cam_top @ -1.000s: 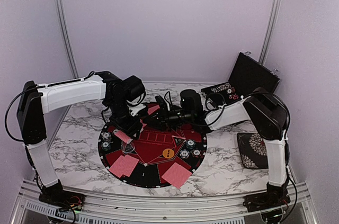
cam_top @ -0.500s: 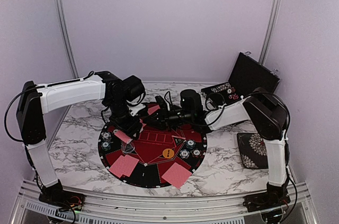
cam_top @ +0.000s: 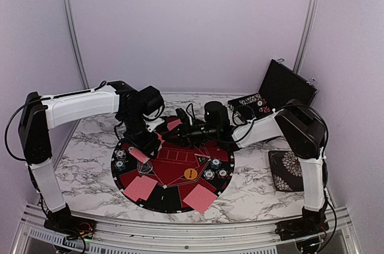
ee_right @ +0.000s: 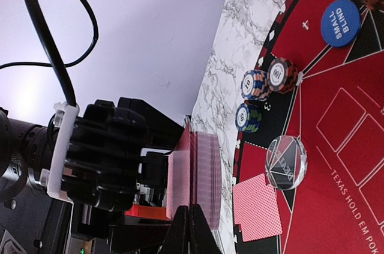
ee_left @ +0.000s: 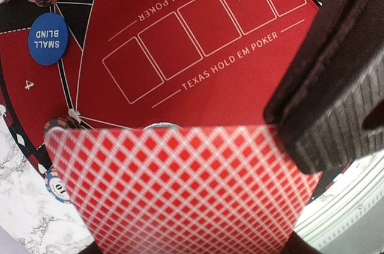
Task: Distribute texas hold em gaming equipment
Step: Pick up the poker card from the face-down deck piles.
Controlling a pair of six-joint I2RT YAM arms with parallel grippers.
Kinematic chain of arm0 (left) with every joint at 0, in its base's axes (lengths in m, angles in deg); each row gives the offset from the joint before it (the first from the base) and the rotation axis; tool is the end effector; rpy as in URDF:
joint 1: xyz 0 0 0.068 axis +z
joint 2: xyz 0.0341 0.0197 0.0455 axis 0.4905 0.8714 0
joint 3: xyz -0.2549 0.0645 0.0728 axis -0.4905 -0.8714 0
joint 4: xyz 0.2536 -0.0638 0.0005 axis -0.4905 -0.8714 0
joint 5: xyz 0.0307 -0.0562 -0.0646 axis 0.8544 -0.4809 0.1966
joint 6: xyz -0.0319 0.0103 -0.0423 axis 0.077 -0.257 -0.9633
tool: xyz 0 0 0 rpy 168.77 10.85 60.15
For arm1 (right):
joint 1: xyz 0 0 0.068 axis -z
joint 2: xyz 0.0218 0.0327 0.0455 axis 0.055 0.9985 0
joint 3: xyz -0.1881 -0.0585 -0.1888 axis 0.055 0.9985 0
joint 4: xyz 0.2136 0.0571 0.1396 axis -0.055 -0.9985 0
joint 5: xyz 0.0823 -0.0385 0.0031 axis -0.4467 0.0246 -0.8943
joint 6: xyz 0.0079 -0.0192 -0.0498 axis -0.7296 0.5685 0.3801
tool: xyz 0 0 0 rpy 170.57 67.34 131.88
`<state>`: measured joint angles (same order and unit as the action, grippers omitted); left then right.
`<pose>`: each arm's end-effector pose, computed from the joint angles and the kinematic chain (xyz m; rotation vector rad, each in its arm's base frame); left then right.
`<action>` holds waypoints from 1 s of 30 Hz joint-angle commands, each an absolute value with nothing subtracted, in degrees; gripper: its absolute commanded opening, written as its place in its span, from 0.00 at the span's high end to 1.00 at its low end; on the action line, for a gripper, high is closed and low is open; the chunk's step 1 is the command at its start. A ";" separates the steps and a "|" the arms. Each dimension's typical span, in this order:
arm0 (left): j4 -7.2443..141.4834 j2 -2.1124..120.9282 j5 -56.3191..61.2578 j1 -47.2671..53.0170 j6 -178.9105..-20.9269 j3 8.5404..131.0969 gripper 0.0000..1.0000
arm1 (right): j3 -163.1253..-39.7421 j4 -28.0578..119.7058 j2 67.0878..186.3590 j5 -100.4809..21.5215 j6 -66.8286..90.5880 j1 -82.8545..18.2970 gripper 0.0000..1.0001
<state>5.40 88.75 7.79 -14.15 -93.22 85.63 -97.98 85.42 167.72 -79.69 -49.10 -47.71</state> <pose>0.2634 -0.2528 0.2490 0.9806 2.7698 -0.2126 0.3093 0.3415 0.1699 -0.3352 2.2413 1.9856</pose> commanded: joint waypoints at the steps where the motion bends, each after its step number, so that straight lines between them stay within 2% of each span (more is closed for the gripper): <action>1: 4.95 86.18 7.79 -13.87 -92.82 85.28 0.54 | -99.77 87.63 168.44 -79.38 -49.73 -47.54 0.99; 30: 5.07 86.05 7.53 -13.82 -92.83 84.95 0.54 | -96.30 88.87 165.18 -79.02 -49.29 -45.36 1.00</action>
